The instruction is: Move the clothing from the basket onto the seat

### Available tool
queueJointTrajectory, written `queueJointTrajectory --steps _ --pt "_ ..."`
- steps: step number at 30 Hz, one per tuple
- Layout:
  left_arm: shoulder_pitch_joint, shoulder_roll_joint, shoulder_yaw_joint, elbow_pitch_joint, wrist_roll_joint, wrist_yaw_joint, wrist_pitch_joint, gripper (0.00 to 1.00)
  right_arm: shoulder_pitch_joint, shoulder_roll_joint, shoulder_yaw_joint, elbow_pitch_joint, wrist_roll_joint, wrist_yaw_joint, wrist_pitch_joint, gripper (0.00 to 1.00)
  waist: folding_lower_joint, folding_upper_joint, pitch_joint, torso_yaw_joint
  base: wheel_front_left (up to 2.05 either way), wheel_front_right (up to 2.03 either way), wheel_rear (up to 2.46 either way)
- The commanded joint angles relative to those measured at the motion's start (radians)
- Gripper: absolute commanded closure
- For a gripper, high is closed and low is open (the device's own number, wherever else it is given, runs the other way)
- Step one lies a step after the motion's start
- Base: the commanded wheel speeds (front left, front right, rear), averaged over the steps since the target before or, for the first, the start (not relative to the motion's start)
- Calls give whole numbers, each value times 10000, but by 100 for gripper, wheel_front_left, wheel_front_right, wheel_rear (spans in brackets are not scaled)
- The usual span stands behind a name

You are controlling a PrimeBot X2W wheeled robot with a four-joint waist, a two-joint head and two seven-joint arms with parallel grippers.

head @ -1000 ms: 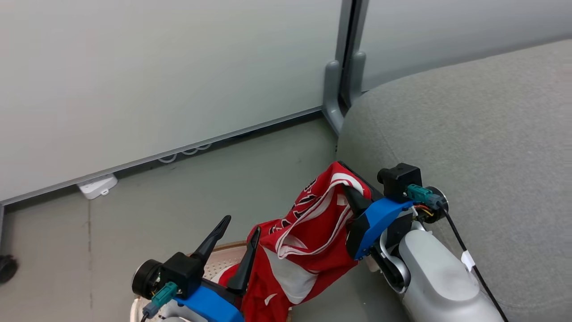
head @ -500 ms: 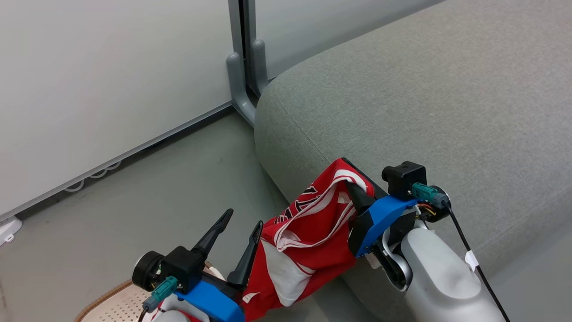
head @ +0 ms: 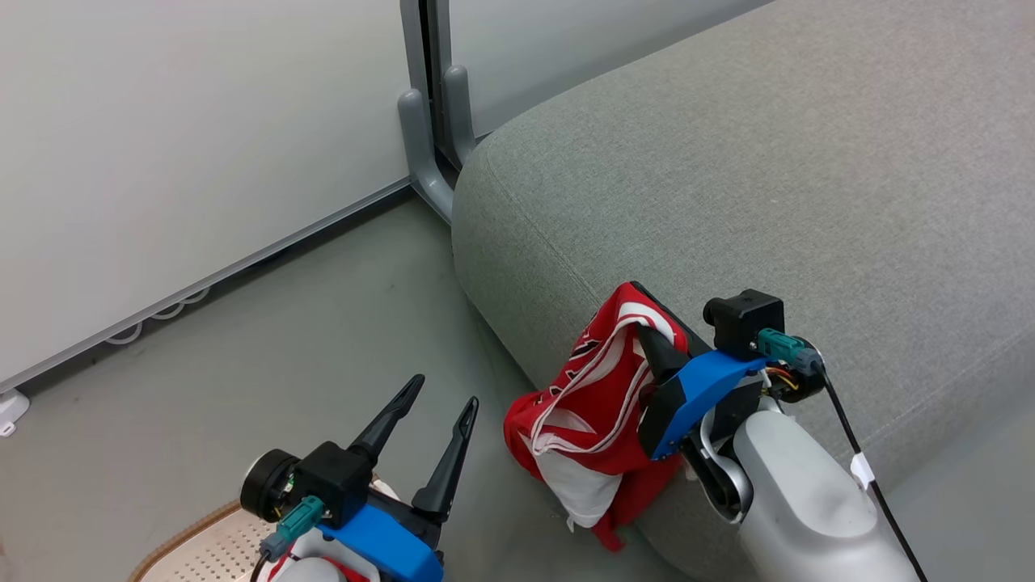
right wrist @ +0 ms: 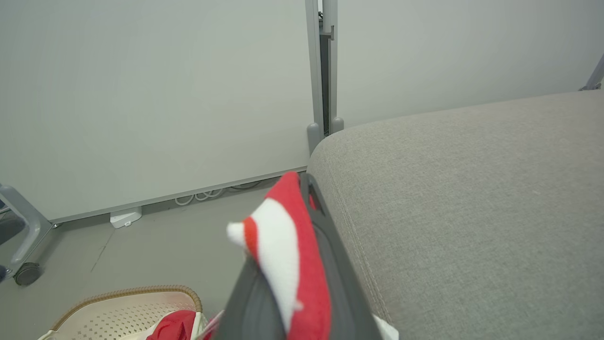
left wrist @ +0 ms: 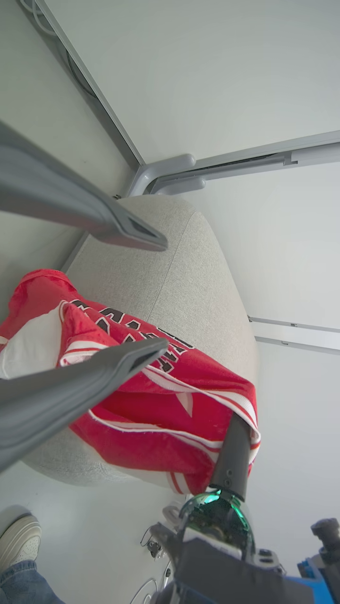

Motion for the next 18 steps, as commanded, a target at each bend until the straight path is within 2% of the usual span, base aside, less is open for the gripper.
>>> queueJointTrajectory --steps 1,5,10,18 --pt "-32 69 27 -30 -36 -41 -30 0 -26 1 -23 0 9 -7 -58 100 0 0 -6 10 0 0 0" --pt "-33 34 -19 -51 -8 -42 -30 0 -28 1 -223 48 0 -7 17 100 0 0 32 123 0 0 0" --pt "-217 9 15 -179 98 -40 -31 0 -550 -80 -1059 88 -494 -7 312 100 0 0 409 312 0 0 0" --pt "-813 383 -214 -582 299 -42 -31 0 -2541 -1364 -2946 -685 -1094 -7 1206 100 0 0 1672 738 0 0 0"
